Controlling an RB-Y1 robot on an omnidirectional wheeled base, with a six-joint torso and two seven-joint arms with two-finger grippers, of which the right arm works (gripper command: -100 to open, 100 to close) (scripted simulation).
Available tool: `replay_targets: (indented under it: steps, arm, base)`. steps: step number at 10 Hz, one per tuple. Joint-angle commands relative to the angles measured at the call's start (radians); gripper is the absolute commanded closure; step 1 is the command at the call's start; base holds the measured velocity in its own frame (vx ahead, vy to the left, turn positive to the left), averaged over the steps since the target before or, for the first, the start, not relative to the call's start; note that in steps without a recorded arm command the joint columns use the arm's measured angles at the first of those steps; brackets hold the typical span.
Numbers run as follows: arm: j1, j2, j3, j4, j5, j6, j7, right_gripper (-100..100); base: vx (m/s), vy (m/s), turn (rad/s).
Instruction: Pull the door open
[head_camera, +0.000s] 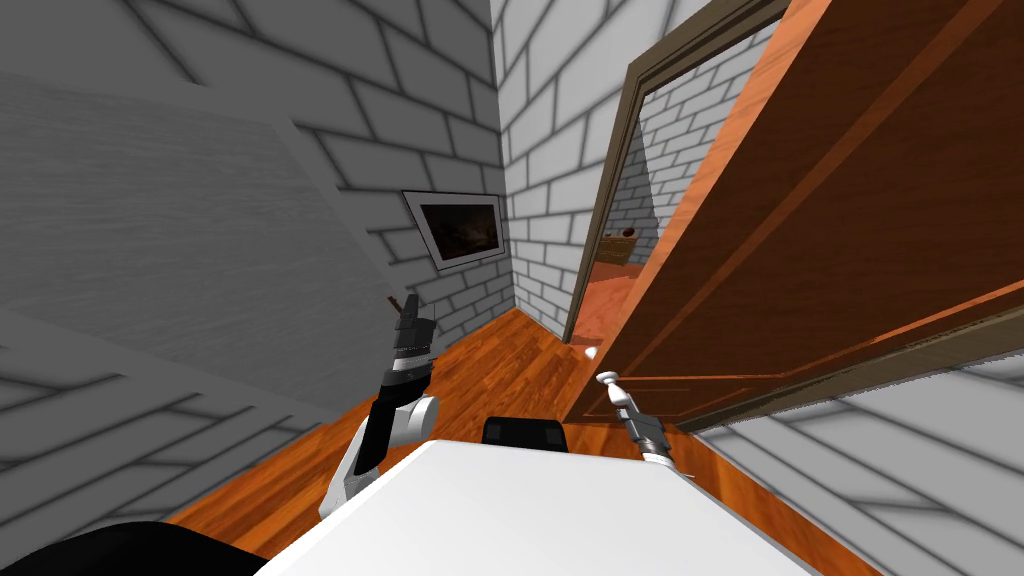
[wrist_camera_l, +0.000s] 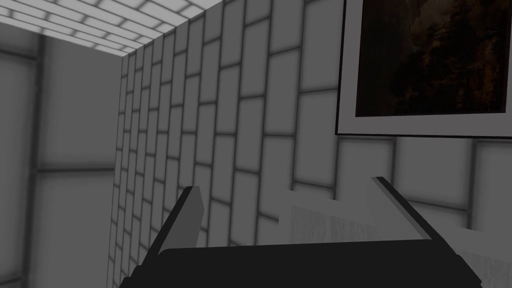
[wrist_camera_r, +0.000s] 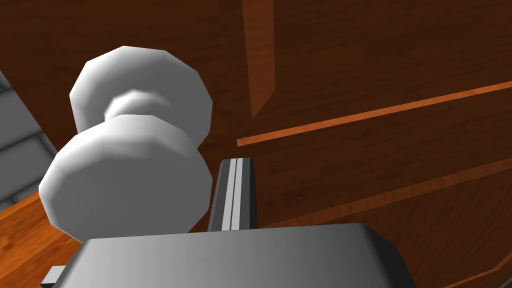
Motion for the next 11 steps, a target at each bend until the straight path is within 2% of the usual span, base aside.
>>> replay_targets:
  steps: [1, 5, 11]
  arm:
    - [0.001, 0.015, 0.03, -0.019, 0.015, -0.002, 0.0, -100]
    - [0.003, 0.008, 0.04, -0.018, 0.02, -0.009, -0.01, -100]
    - [0.003, 0.008, 0.04, -0.018, 0.02, -0.009, -0.01, -100]
  base:
    - [-0.056, -0.013, 0.011]
    - [-0.035, -0.011, 0.017]
    - [-0.012, -0.004, 0.002]
